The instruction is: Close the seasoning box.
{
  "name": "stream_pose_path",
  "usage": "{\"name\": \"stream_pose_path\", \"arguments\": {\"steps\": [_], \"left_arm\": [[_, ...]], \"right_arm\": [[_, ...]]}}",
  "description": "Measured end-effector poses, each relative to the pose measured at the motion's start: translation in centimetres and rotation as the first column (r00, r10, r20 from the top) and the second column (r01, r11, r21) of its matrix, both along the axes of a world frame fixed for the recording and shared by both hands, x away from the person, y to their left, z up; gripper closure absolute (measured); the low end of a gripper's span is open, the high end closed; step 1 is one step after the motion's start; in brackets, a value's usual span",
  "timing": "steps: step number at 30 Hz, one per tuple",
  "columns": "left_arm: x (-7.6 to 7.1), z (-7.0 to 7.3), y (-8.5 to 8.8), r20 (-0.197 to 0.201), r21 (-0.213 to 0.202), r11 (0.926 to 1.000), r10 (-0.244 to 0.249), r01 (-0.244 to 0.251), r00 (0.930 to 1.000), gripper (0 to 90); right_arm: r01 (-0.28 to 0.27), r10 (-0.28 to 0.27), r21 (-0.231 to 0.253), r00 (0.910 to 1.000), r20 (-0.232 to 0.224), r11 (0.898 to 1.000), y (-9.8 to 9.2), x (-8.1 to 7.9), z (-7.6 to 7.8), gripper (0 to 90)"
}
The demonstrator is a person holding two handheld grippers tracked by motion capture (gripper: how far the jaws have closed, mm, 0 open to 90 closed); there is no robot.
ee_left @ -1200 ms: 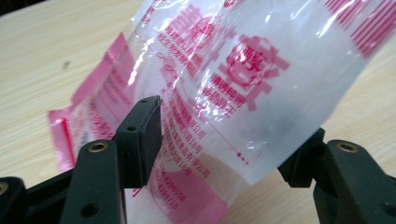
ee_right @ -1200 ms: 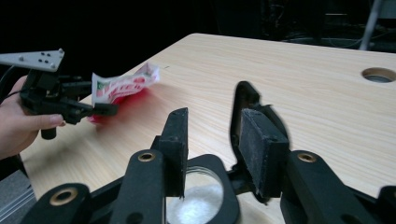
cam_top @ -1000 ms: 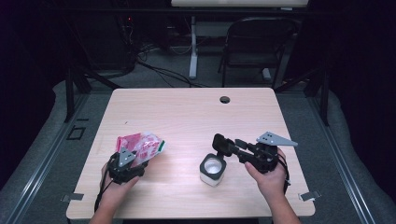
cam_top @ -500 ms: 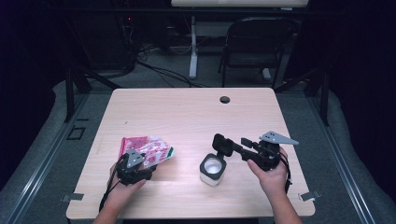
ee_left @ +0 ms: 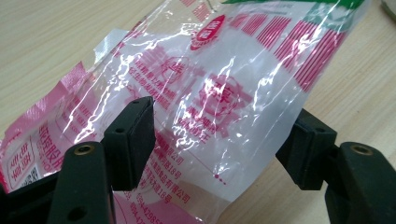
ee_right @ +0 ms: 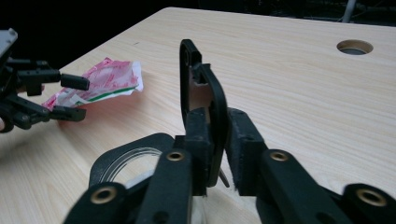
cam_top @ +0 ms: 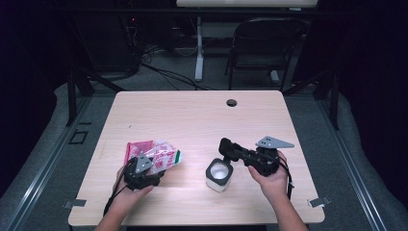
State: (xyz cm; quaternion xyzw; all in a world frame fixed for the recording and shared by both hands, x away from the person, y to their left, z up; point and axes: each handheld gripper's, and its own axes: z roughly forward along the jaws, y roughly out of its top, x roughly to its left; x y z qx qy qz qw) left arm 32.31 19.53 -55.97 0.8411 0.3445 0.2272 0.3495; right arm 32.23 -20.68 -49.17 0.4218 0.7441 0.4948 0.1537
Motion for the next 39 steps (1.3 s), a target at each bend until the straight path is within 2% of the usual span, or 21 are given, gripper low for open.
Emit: {"name": "stream_pose_path", "arguments": {"steps": [4, 7, 11, 14, 17, 21, 29, 39], "left_arm": [[-0.1, 0.6, 0.0, -0.009, 0.005, 0.9999, -0.010, 0.010, 0.9999, 33.1], [-0.4, 0.8, -0.4, -0.017, -0.014, 0.9996, -0.024, 0.024, 0.9996, 32.2], [-0.8, 0.8, -1.2, -0.001, -0.006, 0.9987, -0.051, 0.051, 0.9987, 32.2], [-0.8, 0.6, -1.5, 0.003, -0.025, 0.9983, -0.052, 0.052, 0.9986, 32.2], [-0.9, 0.3, -1.4, 0.002, -0.035, 0.9981, -0.051, 0.051, 0.9987, 32.2], [-0.9, 0.1, -1.2, -0.009, -0.062, 0.9973, -0.039, 0.039, 0.9992, 32.9], [-1.0, 0.1, -0.4, 0.004, -0.088, 0.9961, -0.009, 0.009, 1.0000, 33.2], [-0.9, 0.0, 0.0, 0.000, -0.083, 0.9965, 0.009, -0.009, 1.0000, 33.3]], "right_arm": [[-0.008, 0.008, -0.025, 0.9999, 0.007, 1.000, 0.0, -0.2, 0.1, 83.3], [-0.015, 0.016, -0.044, 0.9997, 0.020, 0.999, 0.1, -0.3, 0.2, 83.6], [-0.023, 0.028, -0.110, 0.9987, 0.042, 0.994, 0.6, -0.7, 0.7, 83.6], [-0.018, 0.028, -0.153, 0.9979, 0.059, 0.988, 1.0, -1.0, 0.9, 83.3], [-0.024, 0.039, -0.206, 0.9970, 0.067, 0.978, 1.4, -1.4, 1.2, 82.9], [-0.044, 0.059, -0.199, 0.9956, 0.072, 0.979, 1.9, -1.9, 1.5, 78.6], [-0.066, 0.080, -0.161, 0.9935, 0.081, 0.985, 2.6, -2.6, 1.1, 74.1], [-0.085, 0.101, -0.162, 0.9904, 0.094, 0.983, 3.3, -3.4, 0.5, 68.3]]}}
